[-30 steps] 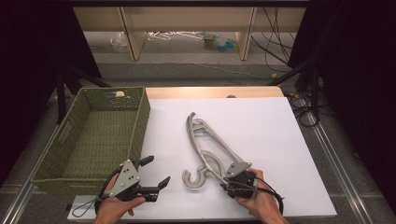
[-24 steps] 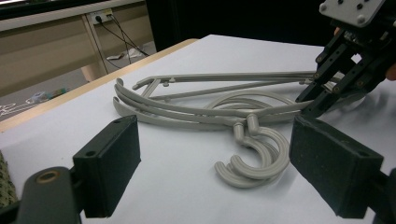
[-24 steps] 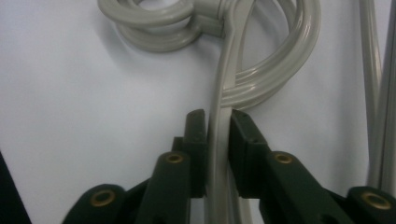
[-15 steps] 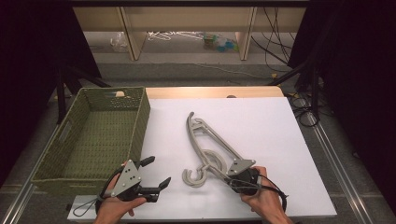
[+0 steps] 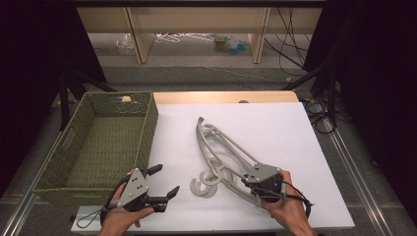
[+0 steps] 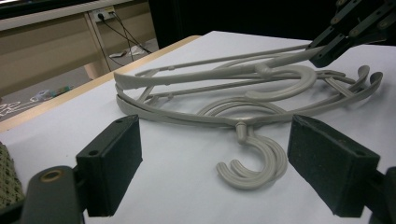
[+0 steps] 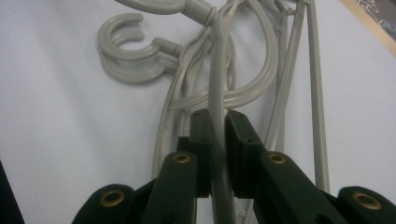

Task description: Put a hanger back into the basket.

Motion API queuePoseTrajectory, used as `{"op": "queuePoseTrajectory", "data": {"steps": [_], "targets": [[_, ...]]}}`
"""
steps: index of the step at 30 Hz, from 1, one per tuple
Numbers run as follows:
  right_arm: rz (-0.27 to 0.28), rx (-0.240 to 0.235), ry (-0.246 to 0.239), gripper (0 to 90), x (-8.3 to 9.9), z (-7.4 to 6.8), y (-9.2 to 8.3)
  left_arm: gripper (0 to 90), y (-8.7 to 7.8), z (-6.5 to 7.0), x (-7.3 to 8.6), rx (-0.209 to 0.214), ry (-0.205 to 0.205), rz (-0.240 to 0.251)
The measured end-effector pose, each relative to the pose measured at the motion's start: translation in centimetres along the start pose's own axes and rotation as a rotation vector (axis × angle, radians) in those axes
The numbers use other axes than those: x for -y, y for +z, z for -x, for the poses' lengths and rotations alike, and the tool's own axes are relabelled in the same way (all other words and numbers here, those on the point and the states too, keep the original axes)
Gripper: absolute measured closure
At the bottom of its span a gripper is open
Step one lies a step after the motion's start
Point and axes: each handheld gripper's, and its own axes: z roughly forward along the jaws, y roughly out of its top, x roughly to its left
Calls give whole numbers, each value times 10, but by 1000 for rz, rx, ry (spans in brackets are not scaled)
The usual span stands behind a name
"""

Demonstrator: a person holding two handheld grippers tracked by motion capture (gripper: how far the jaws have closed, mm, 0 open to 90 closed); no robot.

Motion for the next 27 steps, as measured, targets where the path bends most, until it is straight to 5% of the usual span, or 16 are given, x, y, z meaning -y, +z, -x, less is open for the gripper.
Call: {"op": "queuePoseTrajectory", "data": {"steps": [5,14,22,27], "targets": [[25,-19,-11,822,-2,-1,-6,189,0,0,0,-13,11,-10],[69,-140,-57,822,-4,-14,-16,273,11,4,-2,-2,74,-57],[102,-269,-80,823,-5,-20,-24,273,29,15,1,88,240,-138],[101,-293,-95,823,-4,-24,-24,310,37,16,-2,117,277,-150]]}}
